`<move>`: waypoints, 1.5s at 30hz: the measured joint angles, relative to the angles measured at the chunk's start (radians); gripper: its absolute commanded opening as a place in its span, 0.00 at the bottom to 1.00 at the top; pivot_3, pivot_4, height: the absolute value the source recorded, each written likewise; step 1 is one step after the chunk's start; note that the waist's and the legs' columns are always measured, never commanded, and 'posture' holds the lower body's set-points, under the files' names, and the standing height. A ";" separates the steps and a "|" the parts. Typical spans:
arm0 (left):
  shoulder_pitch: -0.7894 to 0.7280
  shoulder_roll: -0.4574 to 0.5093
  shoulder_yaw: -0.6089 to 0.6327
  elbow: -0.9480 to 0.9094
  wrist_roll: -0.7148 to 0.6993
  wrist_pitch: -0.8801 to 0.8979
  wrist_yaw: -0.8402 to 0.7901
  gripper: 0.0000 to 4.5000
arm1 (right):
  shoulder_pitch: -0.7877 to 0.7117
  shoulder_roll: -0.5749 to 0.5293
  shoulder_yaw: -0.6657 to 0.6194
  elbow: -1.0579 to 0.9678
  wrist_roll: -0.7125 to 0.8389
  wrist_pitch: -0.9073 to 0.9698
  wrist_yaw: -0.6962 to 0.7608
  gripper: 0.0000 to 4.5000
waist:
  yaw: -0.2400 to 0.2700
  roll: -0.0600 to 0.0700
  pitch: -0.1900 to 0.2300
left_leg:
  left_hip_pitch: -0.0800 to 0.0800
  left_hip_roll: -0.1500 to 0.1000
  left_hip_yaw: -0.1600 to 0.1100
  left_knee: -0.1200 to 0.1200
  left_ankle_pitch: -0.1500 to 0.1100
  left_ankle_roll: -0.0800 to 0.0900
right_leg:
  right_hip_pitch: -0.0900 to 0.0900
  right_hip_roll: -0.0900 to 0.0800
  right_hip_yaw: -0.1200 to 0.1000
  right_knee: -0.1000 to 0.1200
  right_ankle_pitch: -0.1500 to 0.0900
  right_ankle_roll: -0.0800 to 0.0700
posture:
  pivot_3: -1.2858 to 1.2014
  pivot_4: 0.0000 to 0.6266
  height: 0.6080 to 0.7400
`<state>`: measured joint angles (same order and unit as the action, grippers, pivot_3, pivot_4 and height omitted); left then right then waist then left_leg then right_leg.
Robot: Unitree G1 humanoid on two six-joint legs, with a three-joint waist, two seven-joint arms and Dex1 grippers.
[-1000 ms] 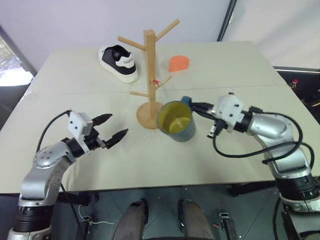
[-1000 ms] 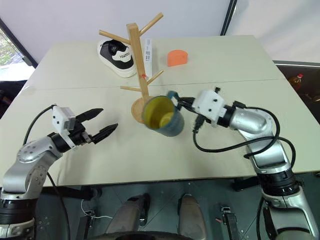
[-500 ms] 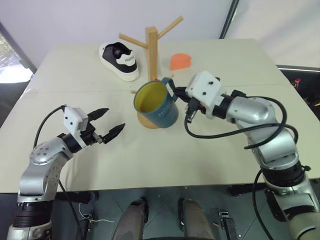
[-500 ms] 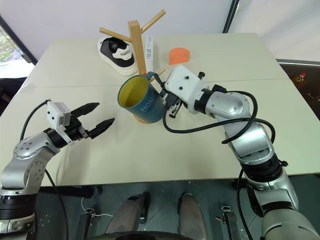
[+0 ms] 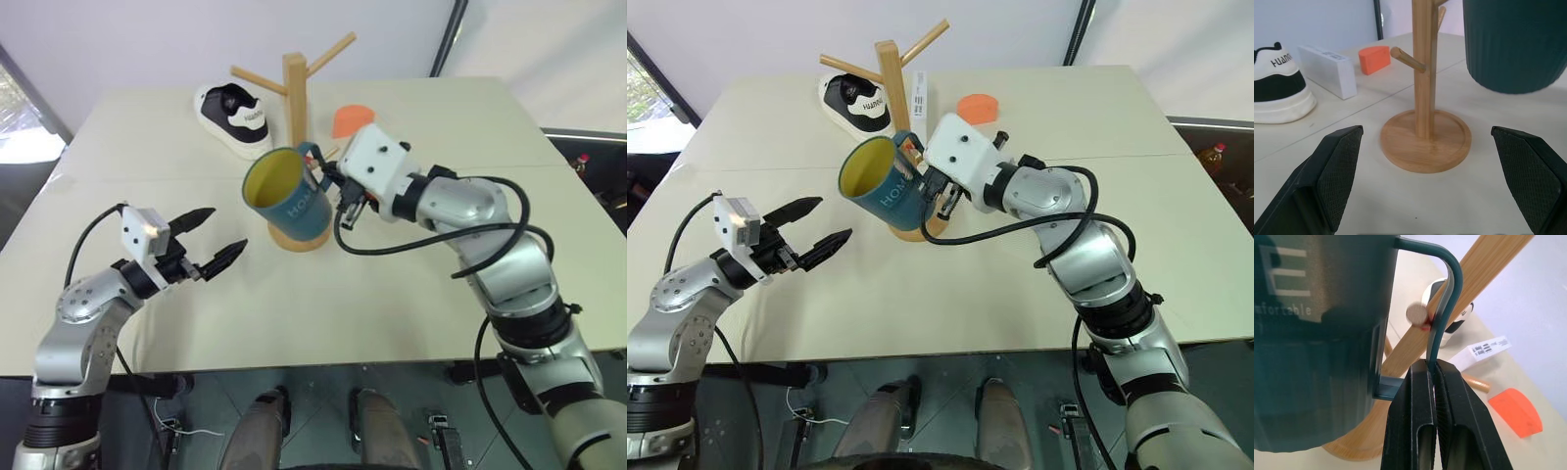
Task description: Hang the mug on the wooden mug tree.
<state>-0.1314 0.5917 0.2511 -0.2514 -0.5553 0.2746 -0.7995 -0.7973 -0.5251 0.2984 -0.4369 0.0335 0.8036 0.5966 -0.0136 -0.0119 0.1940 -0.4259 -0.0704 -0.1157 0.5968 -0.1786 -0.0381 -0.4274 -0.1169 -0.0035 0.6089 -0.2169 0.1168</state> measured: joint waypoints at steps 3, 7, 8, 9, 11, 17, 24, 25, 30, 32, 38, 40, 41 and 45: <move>0.000 0.010 0.017 -0.024 -0.024 0.010 0.000 1.00 | 0.000 0.006 0.004 0.008 -0.010 0.000 -0.001 0.02 | 0.000 0.000 0.000 | 0.001 0.000 0.000 0.000 0.001 -0.001 | 0.000 0.000 0.000 0.002 0.000 0.000 | 0.52 0.24 1.00; -0.001 0.015 0.022 -0.047 -0.059 0.032 0.003 1.00 | 0.000 0.008 0.009 0.014 -0.016 -0.003 -0.001 0.02 | -0.001 0.000 0.000 | 0.001 0.000 0.000 0.000 0.001 -0.001 | 0.000 0.000 0.000 0.003 0.000 0.000 | 0.52 0.24 1.00; -0.001 0.019 0.032 -0.058 -0.070 0.045 0.004 1.00 | 0.000 0.009 0.010 0.021 -0.020 -0.004 -0.001 0.02 | -0.002 0.000 0.000 | 0.001 0.000 0.000 0.000 0.001 -0.001 | 0.000 0.000 0.000 0.003 0.000 0.000 | 0.52 0.24 1.00; -0.001 0.023 0.041 -0.065 -0.076 0.050 0.005 1.00 | 0.000 0.008 0.011 0.030 -0.021 -0.004 -0.001 0.02 | -0.002 0.000 0.000 | 0.001 0.000 0.000 0.000 0.001 -0.001 | 0.000 0.000 0.000 0.003 0.000 0.000 | 0.52 0.24 1.00; -0.001 0.038 0.057 -0.079 -0.091 0.060 0.008 1.00 | 0.000 0.009 0.011 0.045 -0.029 -0.005 -0.002 0.02 | -0.002 0.000 0.000 | 0.001 0.000 0.000 0.000 0.001 -0.001 | 0.000 0.000 0.000 0.003 0.000 0.000 | 0.52 0.24 1.00; 0.002 0.038 0.060 -0.090 -0.110 0.071 0.010 1.00 | 0.000 0.018 0.013 0.071 -0.047 -0.020 -0.002 0.02 | -0.001 0.000 0.000 | 0.001 0.000 0.000 0.000 0.001 -0.001 | 0.000 0.000 0.000 0.003 0.000 0.000 | 0.52 0.24 1.00; 0.003 0.039 0.071 -0.106 -0.124 0.072 0.012 1.00 | -0.001 0.029 0.011 0.095 -0.055 -0.048 0.000 0.56 | -0.001 0.000 0.000 | 0.001 0.000 0.000 0.000 0.001 -0.001 | 0.000 0.000 0.000 0.003 0.000 0.000 | 0.52 0.24 1.00; 0.003 0.040 0.074 -0.106 -0.125 0.072 0.012 1.00 | -0.002 0.029 0.011 0.097 -0.057 -0.050 0.000 0.67 | -0.002 0.000 0.000 | 0.001 0.000 0.000 0.000 0.001 -0.001 | 0.000 0.001 0.000 0.003 0.000 0.000 | 0.52 0.24 1.00; 0.003 0.047 0.076 -0.106 -0.128 0.073 0.012 1.00 | -0.003 0.030 0.006 0.107 -0.062 -0.072 -0.005 0.98 | -0.002 0.000 0.000 | 0.001 0.000 0.000 0.000 0.001 -0.001 | 0.000 0.001 0.000 0.003 0.000 0.000 | 0.52 0.24 1.00; 0.002 0.047 0.076 -0.107 -0.131 0.077 0.013 1.00 | -0.003 0.010 -0.018 0.107 -0.059 -0.096 0.000 0.98 | -0.001 0.000 0.000 | 0.001 0.000 0.000 0.000 0.001 -0.001 | 0.000 0.001 0.000 0.003 0.000 0.000 | 0.52 0.24 1.00; 0.001 0.051 0.081 -0.111 -0.135 0.092 0.014 1.00 | 0.067 -0.066 -0.211 0.108 0.031 -0.203 0.069 0.98 | 0.002 -0.001 -0.001 | 0.001 0.000 0.000 0.000 0.001 -0.001 | 0.001 0.000 0.000 0.003 0.000 0.000 | 0.52 0.24 1.00; -0.002 0.051 0.084 -0.111 -0.146 0.094 0.019 1.00 | 0.115 -0.060 -0.296 0.119 0.105 -0.229 0.093 0.98 | 0.001 -0.001 -0.001 | 0.001 0.000 0.000 0.001 0.001 -0.001 | 0.001 0.000 0.000 0.003 0.000 0.000 | 0.52 0.24 1.00; -0.003 0.050 0.085 -0.111 -0.153 0.097 0.025 1.00 | 0.131 -0.055 -0.336 0.131 0.139 -0.236 0.099 0.98 | -0.001 -0.001 0.000 | 0.002 0.000 0.000 0.001 0.001 -0.001 | 0.001 0.000 0.000 0.003 0.000 0.000 | 0.52 0.24 1.00; -0.010 0.026 0.090 -0.078 -0.150 0.117 0.084 1.00 | 0.199 -0.021 -0.505 0.222 0.253 -0.270 0.094 0.98 | 0.000 -0.001 -0.001 | 0.004 0.001 0.000 0.001 0.001 -0.001 | 0.003 0.001 0.000 0.004 0.000 0.000 | 0.52 0.24 1.00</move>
<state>-0.1418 0.6177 0.3415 -0.3295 -0.7053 0.3915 -0.7155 -0.5983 -0.5457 -0.2068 -0.2152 0.2869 0.5333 0.6910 -0.0140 -0.0132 0.1935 -0.4215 -0.0699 -0.1155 0.5974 -0.1774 -0.0391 -0.4245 -0.1162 -0.0031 0.6128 -0.2172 0.1168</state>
